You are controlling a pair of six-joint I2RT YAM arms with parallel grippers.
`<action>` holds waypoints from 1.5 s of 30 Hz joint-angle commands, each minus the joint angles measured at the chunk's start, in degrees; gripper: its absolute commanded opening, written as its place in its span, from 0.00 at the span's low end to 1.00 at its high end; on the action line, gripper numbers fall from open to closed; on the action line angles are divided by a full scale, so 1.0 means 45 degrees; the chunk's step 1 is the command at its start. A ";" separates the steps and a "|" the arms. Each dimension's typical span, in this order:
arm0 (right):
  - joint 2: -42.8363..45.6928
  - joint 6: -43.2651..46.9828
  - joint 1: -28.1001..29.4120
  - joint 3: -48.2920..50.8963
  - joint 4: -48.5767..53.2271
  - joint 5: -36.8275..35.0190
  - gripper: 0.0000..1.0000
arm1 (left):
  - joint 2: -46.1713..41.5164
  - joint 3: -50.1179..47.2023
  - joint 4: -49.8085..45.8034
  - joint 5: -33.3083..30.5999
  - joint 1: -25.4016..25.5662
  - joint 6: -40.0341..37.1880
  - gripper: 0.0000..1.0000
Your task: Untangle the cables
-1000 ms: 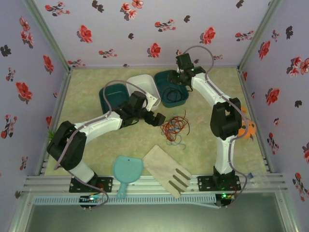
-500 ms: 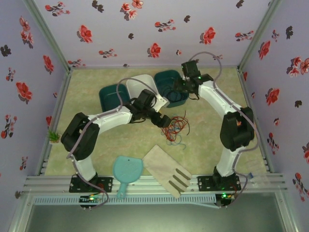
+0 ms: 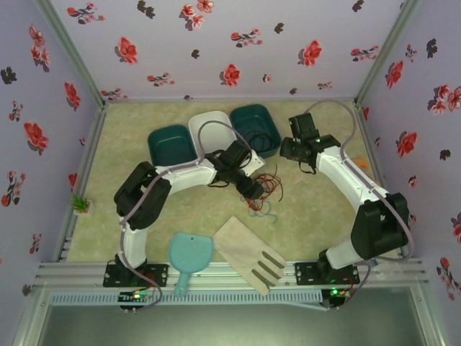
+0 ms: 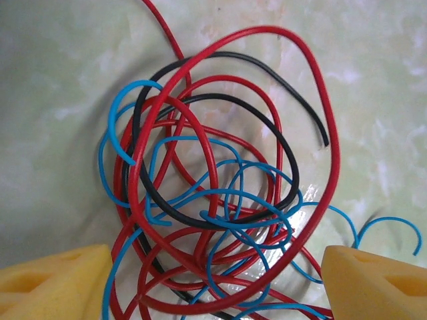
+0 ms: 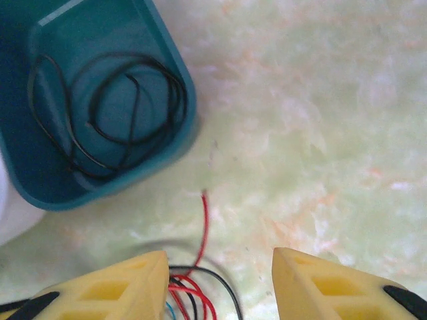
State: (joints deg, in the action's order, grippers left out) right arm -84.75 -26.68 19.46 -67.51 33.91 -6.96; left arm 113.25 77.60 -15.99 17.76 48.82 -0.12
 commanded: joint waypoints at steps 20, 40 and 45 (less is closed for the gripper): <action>-0.0599 -0.1308 -0.0340 0.3629 -0.0968 0.3095 0.40 | 0.0571 -0.0106 -0.0223 -0.1241 0.0190 -0.0170 0.09; 0.0869 -0.1159 -0.1006 0.4273 -0.1169 0.3726 0.43 | -0.2079 -0.2215 0.1848 -0.1398 -0.0057 -0.0051 0.00; 0.1475 -0.1088 -0.1428 0.4642 -0.1610 0.4461 0.45 | -0.2693 -0.2519 0.1954 -0.1435 -0.0123 -0.0306 0.00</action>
State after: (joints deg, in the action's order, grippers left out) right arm -78.63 -31.57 14.02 -48.38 27.64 10.20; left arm 103.57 67.26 -9.06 11.97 48.84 -0.62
